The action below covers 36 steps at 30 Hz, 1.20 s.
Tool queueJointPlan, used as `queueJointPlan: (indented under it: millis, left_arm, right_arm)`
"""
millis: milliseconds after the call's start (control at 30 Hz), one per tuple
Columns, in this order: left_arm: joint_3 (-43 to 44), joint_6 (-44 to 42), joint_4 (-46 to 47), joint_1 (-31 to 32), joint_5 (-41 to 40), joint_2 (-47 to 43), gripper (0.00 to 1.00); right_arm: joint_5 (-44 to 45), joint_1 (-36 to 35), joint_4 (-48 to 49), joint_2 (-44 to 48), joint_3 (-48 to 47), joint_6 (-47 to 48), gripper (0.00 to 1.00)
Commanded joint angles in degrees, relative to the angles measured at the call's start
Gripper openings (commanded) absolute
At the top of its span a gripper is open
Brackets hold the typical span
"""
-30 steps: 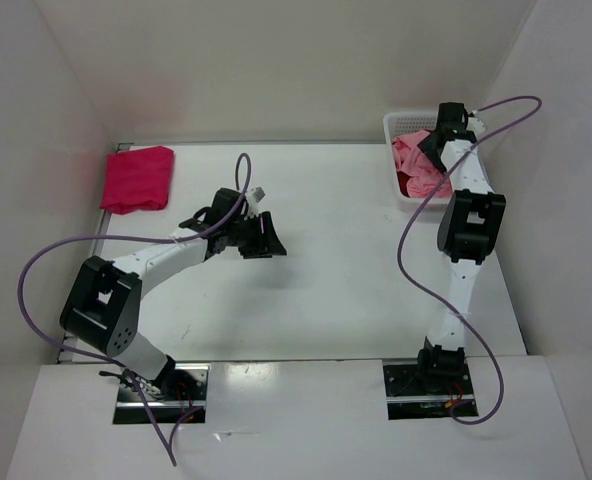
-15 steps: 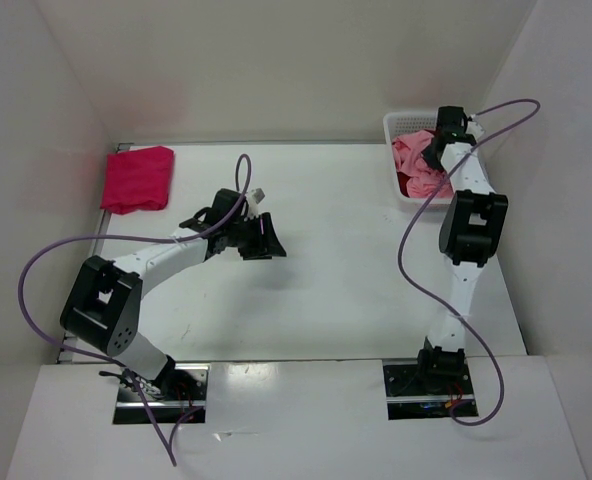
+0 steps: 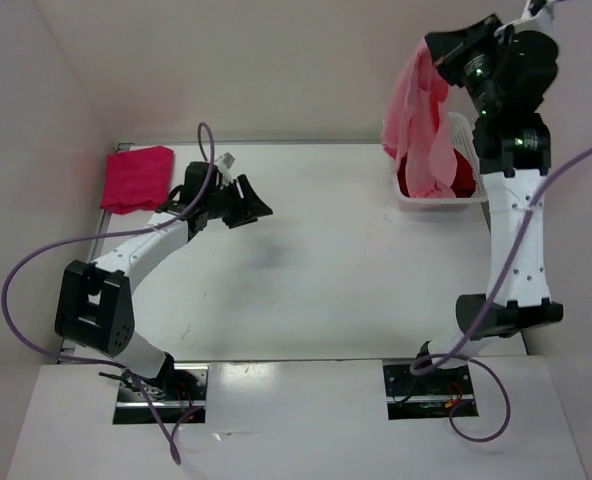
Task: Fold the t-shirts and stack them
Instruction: Grab crumpled tshirt from bin with the right arm, then move the tshirt to the center of the board
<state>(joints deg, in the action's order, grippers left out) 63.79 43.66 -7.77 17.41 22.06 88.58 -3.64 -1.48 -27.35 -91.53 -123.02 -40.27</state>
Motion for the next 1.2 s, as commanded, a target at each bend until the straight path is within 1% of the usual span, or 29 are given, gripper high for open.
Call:
queueJointPlan:
  millis: [0, 33, 167, 200, 267, 300, 333, 367, 400, 433, 467, 500, 533, 567, 600, 633, 667, 700, 767, 833, 867, 933, 1000, 1067, 1100, 1133, 1167]
  left_arm:
    - [-2.42, 4.67, 3.29, -2.46, -0.53, -4.19, 0.65]
    - [-3.31, 6.07, 4.07, -3.25, -0.53, -4.9, 0.66]
    - [-5.43, 7.31, 3.47, -8.61, -0.53, -9.9, 0.68]
    - [-6.04, 7.32, 2.94, -10.71, -0.53, -10.7, 0.7]
    - [-6.83, 7.32, 2.15, -12.04, 0.17, -12.54, 0.74]
    - [-7.45, 7.32, 2.15, -12.05, 0.78, -13.07, 0.75]
    - [-8.32, 7.32, 2.15, -12.05, 2.01, -14.3, 0.77]
    - [-9.55, 7.93, 2.15, -12.05, 2.71, -14.83, 0.78]
    - [-12.43, 7.93, 2.84, -12.05, 3.42, -15.36, 0.79]
    - [-13.68, 7.93, 2.85, -11.18, 3.95, -16.15, 0.79]
    - [-14.82, 7.32, 2.85, -10.3, 3.95, -16.15, 0.81]
    - [-15.88, 6.53, 2.85, -7.85, 3.95, -16.15, 0.81]
    - [-17.72, 5.66, 1.72, -6.52, 3.95, -16.76, 0.81]
    - [-18.43, 3.04, 0.4, -5.38, 1.43, -16.77, 0.81]
    - [-19.05, 1.71, -1.0, -3.54, -0.25, -17.64, 0.81]
    - [-19.58, 0.47, -3.63, -2.91, -2.09, -19.04, 0.81]
    - [-20.97, -1.02, -4.7, -2.91, -6.29, -20.1, 0.8]
    - [-21.68, -1.03, -5.58, -2.3, -8.07, -22.37, 0.8]
    - [-22.74, -1.56, -7.6, -2.29, -12.2, -23.97, 0.8]
    - [-23.36, -1.03, -8.23, -2.29, -14.15, -24.5, 0.8]
    - [-24.14, -0.34, -8.23, -2.29, -14.68, -24.5, 0.8]
    - [-24.77, 0.2, -7.7, -2.29, -15.56, -23.46, 0.8]
    - [-24.77, 0.2, -7.09, -1.76, -16.18, -20.74, 0.81]
    - [-24.77, 0.73, -6.38, -1.76, -16.18, -18.19, 0.81]
    - [-24.77, 0.73, -4.81, -1.76, -15.57, -15.48, 0.81]
    - [-24.16, 1.33, -3.84, -1.76, -15.56, -14.06, 0.81]
    - [-23.63, 1.34, -2.87, -1.76, -14.95, -11.09, 0.81]
  right_arm:
    - [-16.19, -1.69, 5.37, 1.44, -7.74, -4.96, 0.0]
    - [-21.97, -2.38, 6.77, 1.44, -10.2, -6.73, 0.0]
    - [-31.23, -2.39, 13.89, 0.91, -12.51, -14.82, 0.0]
    - [-32.91, -2.39, 18.26, 0.21, -11.2, -17.79, 0.0]
    - [-34.94, -2.92, 19.44, -1.71, -9.53, -18.62, 0.0]
    - [-35.81, -2.92, 21.62, -2.42, -6.04, -19.57, 0.0]
    - [-39.22, -2.92, 23.82, -3.04, -3.48, -22.02, 0.0]
    - [-40.64, -2.92, 25.67, -5.05, -1.28, -23.61, 0.0]
    - [-40.66, -3.96, 25.6, -6.2, 1.01, -23.62, 0.0]
    - [-40.66, -4.84, 22.64, -7.51, 1.03, -19.8, 0.0]
    - [-36.31, -5.64, 18.87, -8.83, 0.33, -17.32, 0.0]
    - [-35.57, -6.34, 16.83, -11.02, 1.46, -15.99, 0.0]
    - [-35.56, -7.13, 16.81, -11.65, 3.21, -15.46, 0.0]
    - [-33.65, -7.14, 16.81, -12.18, 7.23, -15.45, 0.0]
    - [-33.1, -7.14, 17.85, -13.06, 9.18, -15.45, 0.0]
    - [-32.23, -7.14, 18.47, -13.67, 10.42, -15.45, 0.0]
    - [-28.3, -7.14, 16.82, -14.46, 10.96, -13.54, 0.0]
    - [-27.13, -6.27, 15.85, -16.12, 11.57, -13.52, 0.0]
    - [-25.03, -5.48, 14.44, -17.71, 12.1, -12.81, 0.0]
    - [-23.26, -4.77, 12.77, -18.78, 12.63, -12.29, 0.0]
    - [-20.56, -4.76, 12.16, -19.39, 13.24, -10.98, 0.0]
    - [-18.25, -4.76, 9.27, -20.0, 14.38, -9.92, 0.0]
    - [-16.93, -4.76, 6.89, -20.53, 14.39, -7.73, 0.15]
    - [-16.23, -4.76, 2.95, -21.15, 14.92, -5.18, 0.35]
    - [-13.44, -4.76, 1.62, -21.15, 14.92, -2.64, 0.49]
    - [-12.19, -4.76, 1.08, -20.28, 16.22, -1.49, 0.53]
    - [-11.22, -5.29, 1.07, -18.01, 19.8, -0.69, 0.57]
